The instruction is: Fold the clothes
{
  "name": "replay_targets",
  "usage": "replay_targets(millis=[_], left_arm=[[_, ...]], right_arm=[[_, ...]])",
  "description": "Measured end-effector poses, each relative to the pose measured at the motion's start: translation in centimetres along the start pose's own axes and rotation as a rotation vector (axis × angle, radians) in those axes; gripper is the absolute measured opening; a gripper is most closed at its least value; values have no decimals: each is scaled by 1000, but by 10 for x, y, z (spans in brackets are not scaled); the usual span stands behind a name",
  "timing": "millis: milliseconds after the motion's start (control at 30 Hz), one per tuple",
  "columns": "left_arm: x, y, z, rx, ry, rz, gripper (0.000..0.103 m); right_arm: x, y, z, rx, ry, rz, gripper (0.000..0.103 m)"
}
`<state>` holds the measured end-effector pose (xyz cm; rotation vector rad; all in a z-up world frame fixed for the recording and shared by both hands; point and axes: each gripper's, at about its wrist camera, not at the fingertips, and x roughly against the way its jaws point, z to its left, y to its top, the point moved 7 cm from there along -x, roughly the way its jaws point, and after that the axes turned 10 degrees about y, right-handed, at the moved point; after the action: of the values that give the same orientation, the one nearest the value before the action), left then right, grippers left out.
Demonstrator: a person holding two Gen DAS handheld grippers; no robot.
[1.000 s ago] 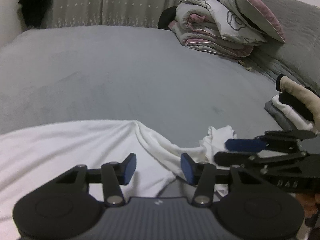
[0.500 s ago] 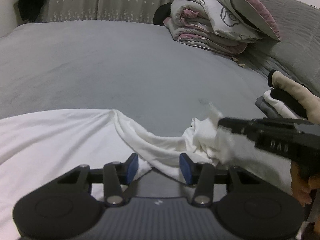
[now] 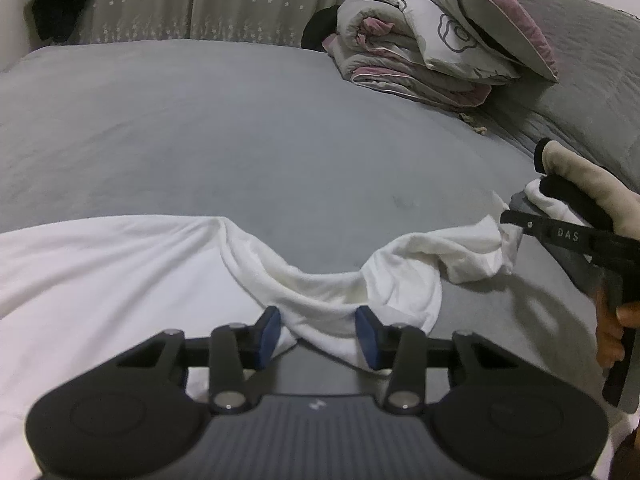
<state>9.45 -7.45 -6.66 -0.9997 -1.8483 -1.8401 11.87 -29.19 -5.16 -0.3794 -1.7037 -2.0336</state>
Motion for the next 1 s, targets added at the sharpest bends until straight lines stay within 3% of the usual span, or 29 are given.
replay_targets(millis=[433, 667, 1000], left_arm=[[-2, 4, -8, -6, -43, 6, 40], [-1, 9, -2, -6, -30, -2, 40], [-5, 24, 10, -34, 13, -21, 40]], right_arm=[[15, 5, -28, -57, -115, -83, 5], [46, 21, -42, -83, -202, -252, 5], [68, 31, -58, -122, -254, -415, 5]])
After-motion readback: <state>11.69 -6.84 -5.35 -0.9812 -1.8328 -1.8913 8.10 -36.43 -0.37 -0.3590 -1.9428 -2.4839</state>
